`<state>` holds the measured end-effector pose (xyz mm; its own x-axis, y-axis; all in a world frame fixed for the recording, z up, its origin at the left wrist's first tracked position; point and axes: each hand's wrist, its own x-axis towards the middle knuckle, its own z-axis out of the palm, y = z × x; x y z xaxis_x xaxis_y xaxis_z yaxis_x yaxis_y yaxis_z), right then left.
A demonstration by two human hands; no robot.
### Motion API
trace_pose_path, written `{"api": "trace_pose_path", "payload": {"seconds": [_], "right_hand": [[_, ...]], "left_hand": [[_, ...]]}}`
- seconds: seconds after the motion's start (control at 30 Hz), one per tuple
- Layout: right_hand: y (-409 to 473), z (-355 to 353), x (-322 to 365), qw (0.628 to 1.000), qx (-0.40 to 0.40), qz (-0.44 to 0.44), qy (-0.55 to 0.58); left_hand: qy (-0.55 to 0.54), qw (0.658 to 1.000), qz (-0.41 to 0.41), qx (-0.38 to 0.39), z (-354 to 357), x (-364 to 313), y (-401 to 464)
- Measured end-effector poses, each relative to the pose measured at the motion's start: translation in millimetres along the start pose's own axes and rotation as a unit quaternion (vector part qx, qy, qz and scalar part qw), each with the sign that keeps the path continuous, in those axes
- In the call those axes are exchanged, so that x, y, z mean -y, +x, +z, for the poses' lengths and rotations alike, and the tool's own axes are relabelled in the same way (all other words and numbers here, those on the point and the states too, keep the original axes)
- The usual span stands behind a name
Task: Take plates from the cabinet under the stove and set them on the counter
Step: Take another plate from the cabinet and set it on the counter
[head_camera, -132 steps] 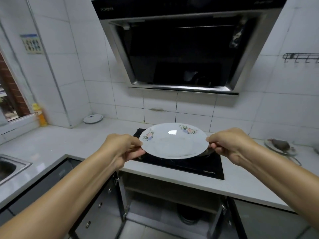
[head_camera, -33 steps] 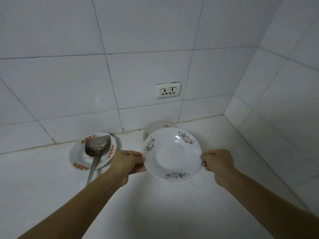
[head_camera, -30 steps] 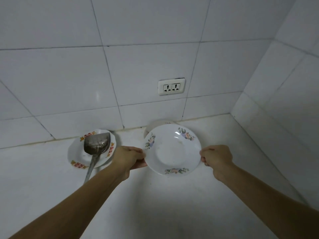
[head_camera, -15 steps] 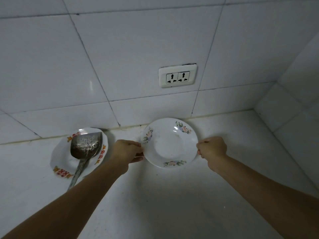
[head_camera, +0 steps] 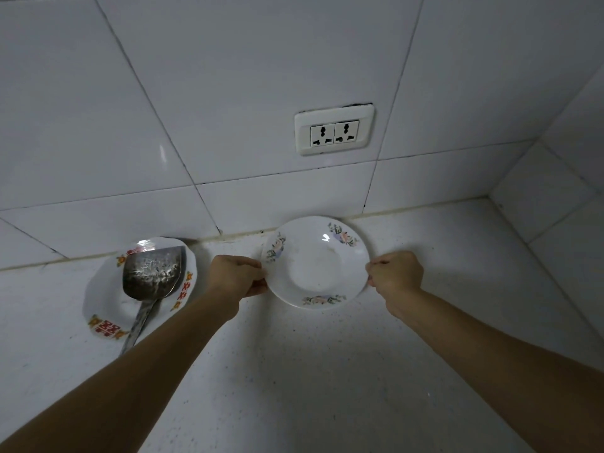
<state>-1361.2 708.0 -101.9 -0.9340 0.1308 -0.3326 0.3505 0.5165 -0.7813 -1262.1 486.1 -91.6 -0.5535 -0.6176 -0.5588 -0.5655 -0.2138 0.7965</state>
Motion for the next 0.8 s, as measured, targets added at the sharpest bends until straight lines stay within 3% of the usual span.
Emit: {"api": "trace_pose_path", "payload": {"seconds": [0.8], "right_hand": [[-1.2,5.9,-5.1,1.000,-0.014,-0.022,-0.014]], "left_hand": [[-0.013,1.000,-0.015,0.004,-1.3,4.5,6.8]]}}
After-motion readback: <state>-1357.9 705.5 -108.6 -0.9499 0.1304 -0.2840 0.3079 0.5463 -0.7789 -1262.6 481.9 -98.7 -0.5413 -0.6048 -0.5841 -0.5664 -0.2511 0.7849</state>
